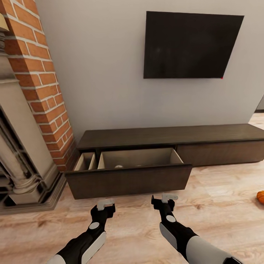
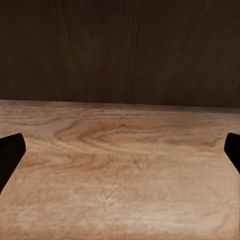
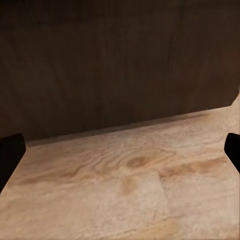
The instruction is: Place each of the two pumpkins and all three candles from the living room inside a cabinet in the living room (use any cabinet), then make sure every cabinet is closed, and position the cauldron so it is next to a table in the living room.
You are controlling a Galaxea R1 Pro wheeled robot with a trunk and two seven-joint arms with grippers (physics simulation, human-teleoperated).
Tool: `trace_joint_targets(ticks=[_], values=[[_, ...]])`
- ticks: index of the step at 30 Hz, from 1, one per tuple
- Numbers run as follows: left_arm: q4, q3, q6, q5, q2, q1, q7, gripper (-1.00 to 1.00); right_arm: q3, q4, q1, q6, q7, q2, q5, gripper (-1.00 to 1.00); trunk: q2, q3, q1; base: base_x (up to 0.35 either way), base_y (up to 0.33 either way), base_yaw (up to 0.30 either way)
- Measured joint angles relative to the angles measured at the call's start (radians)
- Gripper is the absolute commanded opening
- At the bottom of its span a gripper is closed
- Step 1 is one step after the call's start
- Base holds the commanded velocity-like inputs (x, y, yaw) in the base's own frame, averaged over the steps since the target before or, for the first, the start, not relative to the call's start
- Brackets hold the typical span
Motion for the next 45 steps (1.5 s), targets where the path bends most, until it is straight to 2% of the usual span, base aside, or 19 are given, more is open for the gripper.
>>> trace_joint_targets(ticks=[10, 12, 15, 19, 36, 45], values=[[0.001, 0.000, 0.000, 0.001, 0.000, -0.001, 0.000, 1.00, 0.001, 0.004, 0.000, 0.003, 0.006, -0.001, 0.012, 1.00, 0.000, 0.000, 0.000, 0.239, 0.000, 0.000], [0.001, -0.001, -0.001, 0.000, 0.000, 0.000, 0.000, 1.00, 0.001, 0.007, 0.000, 0.004, 0.031, -0.001, 0.012, 1.00, 0.000, 0.000, 0.000, 0.050, 0.000, 0.000], [0.001, -0.001, -0.001, -0.002, 0.000, 0.000, 0.000, 1.00, 0.001, 0.013, 0.000, 0.006, 0.104, -0.001, 0.010, 1.00, 0.000, 0.000, 0.001, 0.017, 0.000, 0.000], [0.001, -0.001, -0.001, -0.001, 0.000, 0.000, 0.000, 1.00, 0.001, 0.014, 0.000, 0.006, 0.131, 0.000, 0.008, 1.00, 0.000, 0.000, 0.000, 0.030, 0.000, 0.000], [0.005, 0.000, -0.001, 0.000, 0.000, 0.000, 0.001, 1.00, 0.001, 0.015, 0.000, 0.007, 0.141, 0.000, 0.007, 1.00, 0.000, 0.000, 0.000, 0.207, 0.073, 0.000], [0.004, 0.000, -0.001, -0.002, 0.001, 0.000, 0.002, 1.00, 0.001, 0.018, 0.000, 0.023, 0.144, 0.000, 0.007, 1.00, 0.000, 0.000, 0.001, 0.036, 0.012, 0.000]])
